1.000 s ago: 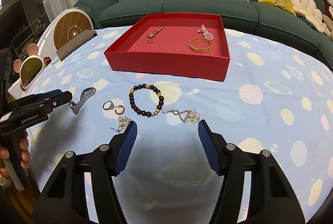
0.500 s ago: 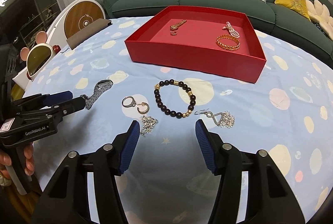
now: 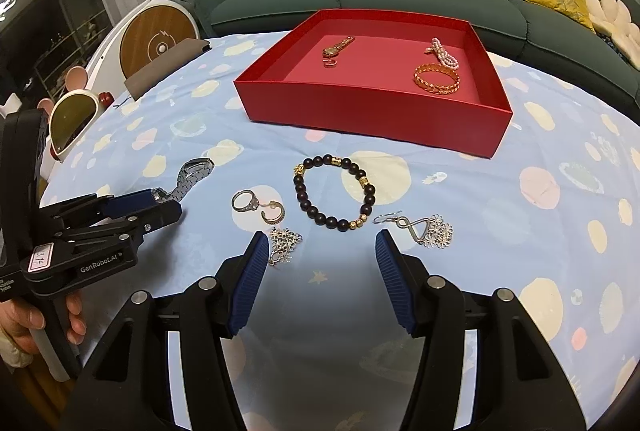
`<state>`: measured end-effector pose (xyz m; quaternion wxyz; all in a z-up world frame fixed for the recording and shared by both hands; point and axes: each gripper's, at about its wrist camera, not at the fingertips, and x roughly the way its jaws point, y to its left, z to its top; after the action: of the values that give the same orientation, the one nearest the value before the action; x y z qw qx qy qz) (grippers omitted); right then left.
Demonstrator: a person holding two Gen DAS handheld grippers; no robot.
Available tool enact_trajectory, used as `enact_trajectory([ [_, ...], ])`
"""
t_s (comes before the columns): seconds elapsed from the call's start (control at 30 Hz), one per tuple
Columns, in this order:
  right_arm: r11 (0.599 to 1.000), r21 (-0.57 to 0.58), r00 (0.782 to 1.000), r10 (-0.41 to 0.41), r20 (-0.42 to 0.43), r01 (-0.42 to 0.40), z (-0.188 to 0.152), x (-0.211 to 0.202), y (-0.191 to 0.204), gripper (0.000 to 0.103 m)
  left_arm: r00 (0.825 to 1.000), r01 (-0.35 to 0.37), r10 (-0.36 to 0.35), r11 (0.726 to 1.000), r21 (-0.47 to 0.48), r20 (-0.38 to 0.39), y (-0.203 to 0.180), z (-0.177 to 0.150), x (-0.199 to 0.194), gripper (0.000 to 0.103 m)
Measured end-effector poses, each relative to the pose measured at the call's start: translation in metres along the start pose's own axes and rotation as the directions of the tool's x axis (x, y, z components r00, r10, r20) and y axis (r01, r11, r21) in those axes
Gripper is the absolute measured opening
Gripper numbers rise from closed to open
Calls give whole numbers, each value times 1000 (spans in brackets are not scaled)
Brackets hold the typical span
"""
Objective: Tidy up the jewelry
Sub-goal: 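Withdraw both tools and move the left tool toward the silver watch, then grasp the silver watch with the left tool and lift it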
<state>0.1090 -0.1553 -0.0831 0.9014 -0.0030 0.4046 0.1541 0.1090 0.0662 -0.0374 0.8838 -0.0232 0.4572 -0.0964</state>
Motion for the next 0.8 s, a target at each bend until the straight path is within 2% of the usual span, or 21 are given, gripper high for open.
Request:
enact_trajectory([
  [0.03, 1000, 2, 1000, 0, 2, 0, 0, -1, 0, 54, 1000, -4, 4, 1000, 6, 2, -1, 0, 0, 28],
  [0.2, 1000, 8, 1000, -5, 3, 5, 0, -2, -3, 54, 1000, 7, -7, 1000, 9, 0, -2, 1, 0, 25],
  [0.3, 1000, 12, 1000, -13, 1, 13, -1, -2, -6, 54, 1000, 8, -8, 1000, 17, 11, -4, 1, -2, 10],
  [0.33, 1000, 15, 1000, -16, 1, 16, -1, -1, -7, 54, 1000, 12, -12, 1000, 15, 12, -4, 2, -3, 9],
  [0.67, 998, 65, 1000, -19, -9, 20, -1, 0, -22, 54, 1000, 17, -17, 1000, -11, 0, -2, 3, -2, 9],
  [0.77, 999, 51, 1000, -14, -6, 14, -1, -2, -17, 54, 1000, 7, -7, 1000, -12, 8, -2, 2, -2, 14],
  [0.8, 999, 48, 1000, -12, -6, 12, -1, -2, -16, 54, 1000, -3, 4, 1000, -11, 14, -2, 2, -2, 22],
])
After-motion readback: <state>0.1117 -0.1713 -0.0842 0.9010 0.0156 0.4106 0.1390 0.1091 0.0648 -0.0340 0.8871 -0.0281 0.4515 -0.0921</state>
